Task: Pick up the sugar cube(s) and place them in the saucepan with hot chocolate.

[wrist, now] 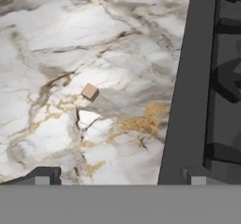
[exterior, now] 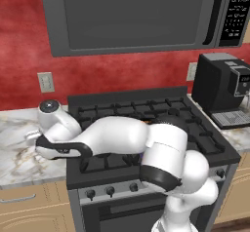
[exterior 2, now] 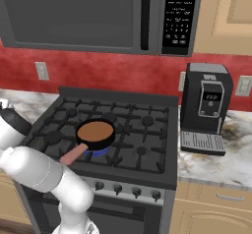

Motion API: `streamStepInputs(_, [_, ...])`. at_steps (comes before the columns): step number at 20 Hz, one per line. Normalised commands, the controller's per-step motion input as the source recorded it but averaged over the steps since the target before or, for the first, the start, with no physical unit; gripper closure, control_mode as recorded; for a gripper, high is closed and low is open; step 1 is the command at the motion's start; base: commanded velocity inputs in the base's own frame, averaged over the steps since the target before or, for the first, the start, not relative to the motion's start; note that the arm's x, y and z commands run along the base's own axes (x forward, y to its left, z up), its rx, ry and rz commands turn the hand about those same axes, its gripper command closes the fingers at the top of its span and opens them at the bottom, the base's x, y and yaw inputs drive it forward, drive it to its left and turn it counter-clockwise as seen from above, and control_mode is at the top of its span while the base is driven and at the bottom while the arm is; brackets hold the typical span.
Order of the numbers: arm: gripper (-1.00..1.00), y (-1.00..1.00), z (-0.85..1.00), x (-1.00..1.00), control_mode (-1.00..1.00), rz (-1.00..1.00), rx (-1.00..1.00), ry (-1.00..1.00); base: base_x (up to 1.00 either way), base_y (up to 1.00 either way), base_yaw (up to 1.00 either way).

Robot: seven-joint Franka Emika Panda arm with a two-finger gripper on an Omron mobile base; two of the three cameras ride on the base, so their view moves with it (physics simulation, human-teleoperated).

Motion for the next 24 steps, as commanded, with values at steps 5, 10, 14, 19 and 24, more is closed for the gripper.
streamStepInputs(5, [-1.0,0.01,0.0,0.0,-1.0,-0.06,0.07,-0.02,0.0,0.0,0.0])
streamStepInputs(10, [-1.0,0.0,0.06,0.09,-1.0,0.0,-0.02,0.37,0.0,0.0,0.0])
streamStepInputs(14, [-1.0,0.0,0.0,0.19,-1.0,0.0,-0.11,0.41,0.0,0.0,0.0])
streamStepInputs(19, [-1.0,0.0,-0.14,0.05,-1.0,0.0,-0.04,0.07,0.0,0.0,0.0])
streamStepInputs(24, [-1.0,0.02,-0.02,0.0,-1.0,0.0,0.0,-0.02,0.0,0.0,0.0])
